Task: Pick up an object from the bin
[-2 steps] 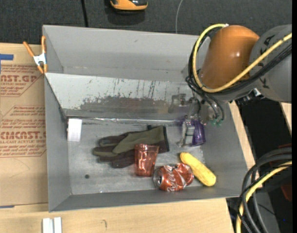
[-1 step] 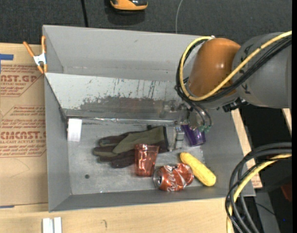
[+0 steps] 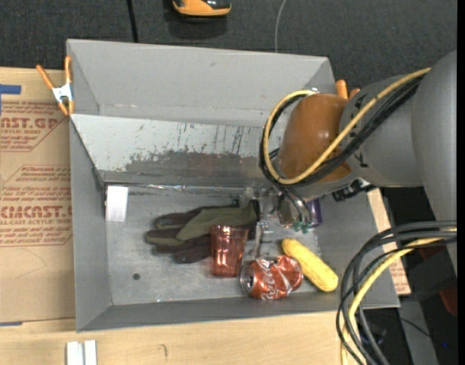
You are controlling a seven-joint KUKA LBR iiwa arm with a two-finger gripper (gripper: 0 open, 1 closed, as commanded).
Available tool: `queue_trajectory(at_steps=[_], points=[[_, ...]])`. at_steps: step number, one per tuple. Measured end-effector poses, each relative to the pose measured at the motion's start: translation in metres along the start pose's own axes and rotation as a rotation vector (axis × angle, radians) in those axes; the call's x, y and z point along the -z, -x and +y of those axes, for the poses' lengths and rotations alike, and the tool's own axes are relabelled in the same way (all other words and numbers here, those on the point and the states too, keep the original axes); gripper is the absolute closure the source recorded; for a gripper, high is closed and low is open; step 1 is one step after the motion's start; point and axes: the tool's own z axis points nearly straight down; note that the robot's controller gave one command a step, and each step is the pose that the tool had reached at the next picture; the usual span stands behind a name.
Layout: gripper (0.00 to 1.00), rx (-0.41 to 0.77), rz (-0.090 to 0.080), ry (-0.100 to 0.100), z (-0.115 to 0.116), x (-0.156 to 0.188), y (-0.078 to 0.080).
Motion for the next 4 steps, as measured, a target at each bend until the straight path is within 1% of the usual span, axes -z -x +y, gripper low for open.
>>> queue_trajectory(at_steps=[1, 2, 3, 4], points=[[0.00, -0.002, 0.007, 0.000, 0.003, -0.003, -0.001], [0.00, 0.142, 0.003, -0.001, -0.005, 0.027, 0.000], [1.00, 0.276, -0.007, 0.000, 0.015, -0.020, 0.000], [1.00, 0.276, -0.007, 0.000, 0.015, -0.020, 0.000]])
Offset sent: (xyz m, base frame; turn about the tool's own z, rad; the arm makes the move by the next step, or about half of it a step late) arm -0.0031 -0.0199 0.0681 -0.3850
